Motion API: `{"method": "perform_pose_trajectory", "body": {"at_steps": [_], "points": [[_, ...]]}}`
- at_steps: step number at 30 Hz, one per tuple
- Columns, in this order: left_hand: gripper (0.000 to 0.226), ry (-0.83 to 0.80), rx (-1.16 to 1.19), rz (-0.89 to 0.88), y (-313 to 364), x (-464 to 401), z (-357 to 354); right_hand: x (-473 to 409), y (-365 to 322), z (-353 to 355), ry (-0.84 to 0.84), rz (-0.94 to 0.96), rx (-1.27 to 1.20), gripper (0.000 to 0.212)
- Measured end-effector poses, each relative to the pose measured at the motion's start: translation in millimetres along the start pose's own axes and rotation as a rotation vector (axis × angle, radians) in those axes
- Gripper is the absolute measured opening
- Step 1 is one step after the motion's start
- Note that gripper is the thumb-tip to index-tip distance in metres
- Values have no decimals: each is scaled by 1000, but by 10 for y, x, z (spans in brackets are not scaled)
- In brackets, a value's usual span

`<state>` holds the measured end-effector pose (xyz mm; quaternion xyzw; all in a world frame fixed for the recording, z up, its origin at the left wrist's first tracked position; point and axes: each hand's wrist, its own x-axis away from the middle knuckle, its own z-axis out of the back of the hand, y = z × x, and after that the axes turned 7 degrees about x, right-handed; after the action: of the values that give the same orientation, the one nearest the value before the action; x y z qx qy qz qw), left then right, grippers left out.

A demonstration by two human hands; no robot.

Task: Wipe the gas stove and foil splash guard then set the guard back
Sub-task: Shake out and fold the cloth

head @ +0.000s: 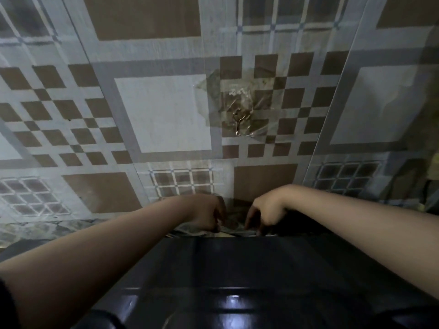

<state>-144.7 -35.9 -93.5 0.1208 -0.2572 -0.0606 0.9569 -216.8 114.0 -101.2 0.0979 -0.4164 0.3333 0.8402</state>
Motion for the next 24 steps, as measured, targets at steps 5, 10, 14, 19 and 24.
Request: {"method": "perform_pose_trajectory", "body": {"at_steps": [5, 10, 14, 19, 24], "points": [[40, -134, -68, 6, 18, -192, -29, -176, -1, -75, -92, 35, 4, 43], [40, -272, -62, 40, 44, -286, -62, -320, -49, -126, -164, 24, 68, 43], [43, -280, -71, 43, 72, -295, -92, -324, -34, -151, -225, 23, 47, 43], [50, -292, -31, 38, 80, -315, -116, -224, 76, -141, -163, 80, -96, 45], [47, -298, -45, 36, 93, -349, -111, -145, 84, -182, -139, 91, -176, 43]]}}
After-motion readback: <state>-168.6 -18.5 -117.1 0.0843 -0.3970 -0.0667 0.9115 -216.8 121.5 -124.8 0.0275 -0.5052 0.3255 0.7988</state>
